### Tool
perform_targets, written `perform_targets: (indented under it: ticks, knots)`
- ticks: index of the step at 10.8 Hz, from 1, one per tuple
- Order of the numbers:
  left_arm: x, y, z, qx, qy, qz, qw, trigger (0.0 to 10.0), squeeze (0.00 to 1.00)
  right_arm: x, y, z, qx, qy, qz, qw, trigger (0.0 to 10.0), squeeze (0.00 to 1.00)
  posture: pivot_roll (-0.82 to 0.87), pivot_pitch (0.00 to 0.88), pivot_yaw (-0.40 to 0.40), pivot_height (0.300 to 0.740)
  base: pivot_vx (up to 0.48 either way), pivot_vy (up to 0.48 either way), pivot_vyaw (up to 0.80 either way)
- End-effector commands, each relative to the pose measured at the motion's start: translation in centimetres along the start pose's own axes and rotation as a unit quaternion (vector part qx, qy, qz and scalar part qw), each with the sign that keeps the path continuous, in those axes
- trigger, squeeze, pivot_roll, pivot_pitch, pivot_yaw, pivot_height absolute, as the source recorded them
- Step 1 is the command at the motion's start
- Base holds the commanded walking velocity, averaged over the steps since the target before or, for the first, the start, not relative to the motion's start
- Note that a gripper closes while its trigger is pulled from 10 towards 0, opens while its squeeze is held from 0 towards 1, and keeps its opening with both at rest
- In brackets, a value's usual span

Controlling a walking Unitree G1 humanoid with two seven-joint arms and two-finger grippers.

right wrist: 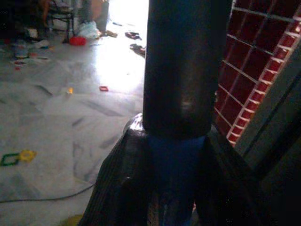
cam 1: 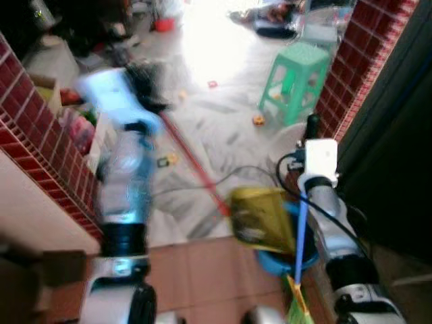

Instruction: Sweep floor

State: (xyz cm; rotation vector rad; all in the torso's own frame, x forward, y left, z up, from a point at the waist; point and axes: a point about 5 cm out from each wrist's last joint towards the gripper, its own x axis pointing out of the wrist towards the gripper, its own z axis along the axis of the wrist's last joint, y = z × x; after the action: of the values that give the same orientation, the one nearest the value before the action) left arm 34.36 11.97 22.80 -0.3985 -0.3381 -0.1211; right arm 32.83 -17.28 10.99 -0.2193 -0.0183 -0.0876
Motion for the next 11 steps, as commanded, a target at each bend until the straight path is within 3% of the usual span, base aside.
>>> perform_targets:
  ticks: [1, 3, 4, 6, 8, 9, 11]
  knots:
    - [0.2, -0.3, 1.5, 0.002, -0.041, -0.007, 0.999, 10.0, 0.0, 0.2, 0.4, 0.6, -0.01, -0.014, 0.008, 1.0, 10.0, 0.0, -0.02, 0.0, 0.011, 0.74, 0.0, 0.0, 0.0]
    - [0.1, -1.9, 0.5, 0.017, -0.035, -0.035, 0.999, 10.0, 0.0, 0.3, -0.2, 0.6, -0.009, -0.012, -0.004, 1.0, 10.0, 0.0, -0.03, 0.0, 0.02, 0.74, 0.0, 0.0, 0.0]
    - [0.1, -2.6, 0.1, 0.017, -0.029, -0.05, 0.998, 10.0, 0.0, 0.0, -0.5, 0.3, -0.009, -0.009, -0.01, 1.0, 10.0, 0.0, -0.04, 0.0, 0.029, 0.74, 0.0, 0.0, -0.8]
    - [0.4, -3.2, -0.1, 0.023, -0.03, -0.063, 0.997, 10.0, 0.0, -0.2, -0.4, 0.2, -0.009, -0.007, -0.011, 1.0, 10.0, 0.0, -0.04, 0.0, 0.034, 0.74, 0.0, 0.0, -0.8]
    - [0.7, -4.2, -0.4, 0.052, -0.042, -0.068, 0.995, 10.0, 0.0, -0.2, -0.4, 0.2, -0.01, -0.009, -0.009, 1.0, 10.0, 0.0, -0.05, 0.0, 0.032, 0.74, 0.0, 0.0, 0.0]
    - [1.2, -5.0, -0.2, 0.06, -0.056, -0.072, 0.994, 10.0, 0.0, -0.2, -0.6, 0.3, -0.012, -0.01, -0.009, 1.0, 10.0, 0.0, -0.05, 0.0, 0.032, 0.74, 0.0, 0.0, 0.0]
    - [2.8, -5.2, 1.0, 0.083, -0.091, -0.046, 0.991, 10.0, 0.0, -0.5, -0.9, 0.1, -0.014, -0.009, -0.013, 1.0, 10.0, 0.0, -0.07, 0.0, 0.038, 0.74, 0.0, 0.0, 0.0]
